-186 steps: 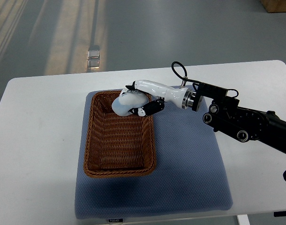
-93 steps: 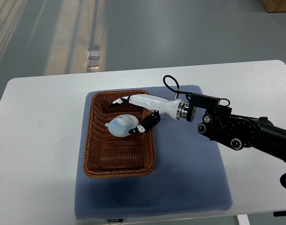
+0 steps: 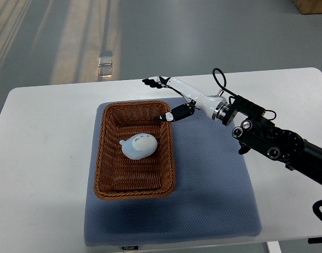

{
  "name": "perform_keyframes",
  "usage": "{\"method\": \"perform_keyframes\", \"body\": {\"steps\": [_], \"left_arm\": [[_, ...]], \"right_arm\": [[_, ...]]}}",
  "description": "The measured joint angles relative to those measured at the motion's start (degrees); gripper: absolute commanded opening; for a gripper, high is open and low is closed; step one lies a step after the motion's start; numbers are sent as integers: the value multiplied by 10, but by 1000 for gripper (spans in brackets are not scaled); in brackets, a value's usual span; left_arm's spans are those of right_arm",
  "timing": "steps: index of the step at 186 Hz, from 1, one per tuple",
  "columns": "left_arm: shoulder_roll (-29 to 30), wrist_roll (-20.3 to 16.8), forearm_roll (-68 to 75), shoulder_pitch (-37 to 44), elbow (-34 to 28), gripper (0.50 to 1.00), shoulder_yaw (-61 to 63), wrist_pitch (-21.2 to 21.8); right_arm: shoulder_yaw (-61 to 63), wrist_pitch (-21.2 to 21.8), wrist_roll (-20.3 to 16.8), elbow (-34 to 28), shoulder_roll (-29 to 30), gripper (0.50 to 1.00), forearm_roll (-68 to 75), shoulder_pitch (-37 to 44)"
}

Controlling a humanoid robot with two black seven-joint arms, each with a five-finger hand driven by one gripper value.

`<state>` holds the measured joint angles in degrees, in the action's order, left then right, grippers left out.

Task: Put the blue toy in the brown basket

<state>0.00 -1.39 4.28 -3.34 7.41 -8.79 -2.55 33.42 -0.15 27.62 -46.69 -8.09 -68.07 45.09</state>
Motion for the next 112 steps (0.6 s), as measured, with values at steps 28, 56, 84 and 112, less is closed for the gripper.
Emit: {"method": "perform_keyframes", "body": {"steps": [28,56,84,112], "left_arm": [[0,0,0,0,1,1000,0,0],[0,0,0,0,1,1000,0,0],[0,0,0,0,1,1000,0,0],[0,0,0,0,1,1000,-1,0]], "right_arm": [[44,-1,-13,10,-11,889,115,-29],[61,-1,-20,11,-35,889,247,-54],[65,-3,-23,17,-48,889,371,-64],[69,-3,-23,30,-51,889,475,-68]]}}
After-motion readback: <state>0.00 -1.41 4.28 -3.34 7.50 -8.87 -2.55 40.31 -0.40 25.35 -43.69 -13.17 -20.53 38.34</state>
